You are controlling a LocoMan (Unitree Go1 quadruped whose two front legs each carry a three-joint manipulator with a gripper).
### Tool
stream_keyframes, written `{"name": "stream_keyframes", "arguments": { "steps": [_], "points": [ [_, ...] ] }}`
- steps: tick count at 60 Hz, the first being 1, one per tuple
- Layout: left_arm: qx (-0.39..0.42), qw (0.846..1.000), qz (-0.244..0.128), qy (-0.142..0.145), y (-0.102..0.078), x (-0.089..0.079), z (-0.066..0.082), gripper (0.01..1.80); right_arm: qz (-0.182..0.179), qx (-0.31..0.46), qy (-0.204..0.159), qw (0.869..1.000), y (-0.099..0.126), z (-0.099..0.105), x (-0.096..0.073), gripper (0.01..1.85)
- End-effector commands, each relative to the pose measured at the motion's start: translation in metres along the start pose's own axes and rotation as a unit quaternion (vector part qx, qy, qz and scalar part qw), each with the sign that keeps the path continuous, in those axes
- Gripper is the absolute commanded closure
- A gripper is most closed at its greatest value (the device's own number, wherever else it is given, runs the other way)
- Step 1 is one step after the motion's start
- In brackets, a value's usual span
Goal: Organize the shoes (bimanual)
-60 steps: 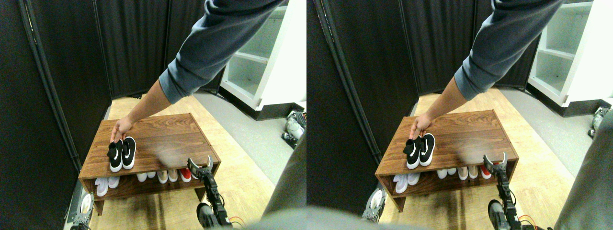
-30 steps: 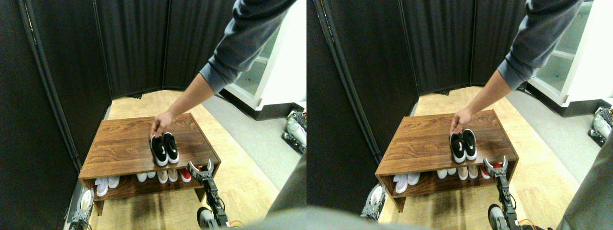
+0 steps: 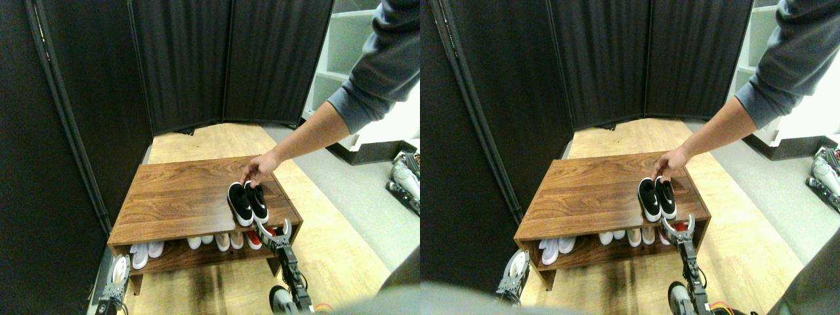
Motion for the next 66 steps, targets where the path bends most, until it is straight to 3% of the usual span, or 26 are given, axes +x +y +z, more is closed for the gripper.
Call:
{"name": "stream_keyframes", "arguments": {
  "steps": [1,30,40,46,55,66],
  "points": [
    [-0.009,1.000,-0.009,-0.005,-0.004,0.009,0.000,1.80,0.034,0.005,-0.006,0.999,0.014,0.001,0.000,1.15],
    [-0.028,1.000,0.007,-0.012,0.000,0.053,-0.018,1.80,0.033,-0.005,-0.011,0.999,0.013,0.006,-0.001,1.14],
    [-0.025,0.999,0.016,-0.023,0.001,0.052,-0.020,1.80,0.031,-0.012,-0.012,0.999,0.013,0.007,-0.002,1.12],
    [-0.023,0.999,0.023,-0.034,0.003,0.052,-0.021,1.80,0.027,-0.007,0.001,1.000,0.012,0.010,-0.002,0.99],
    [-0.033,0.999,0.024,-0.027,0.004,0.048,-0.024,1.80,0.012,-0.014,0.010,1.000,0.011,0.012,-0.005,0.81],
    [-0.038,0.999,0.020,-0.030,0.004,0.043,-0.028,1.80,0.009,-0.016,0.015,1.000,0.008,0.014,-0.009,0.72]
  ]
}}
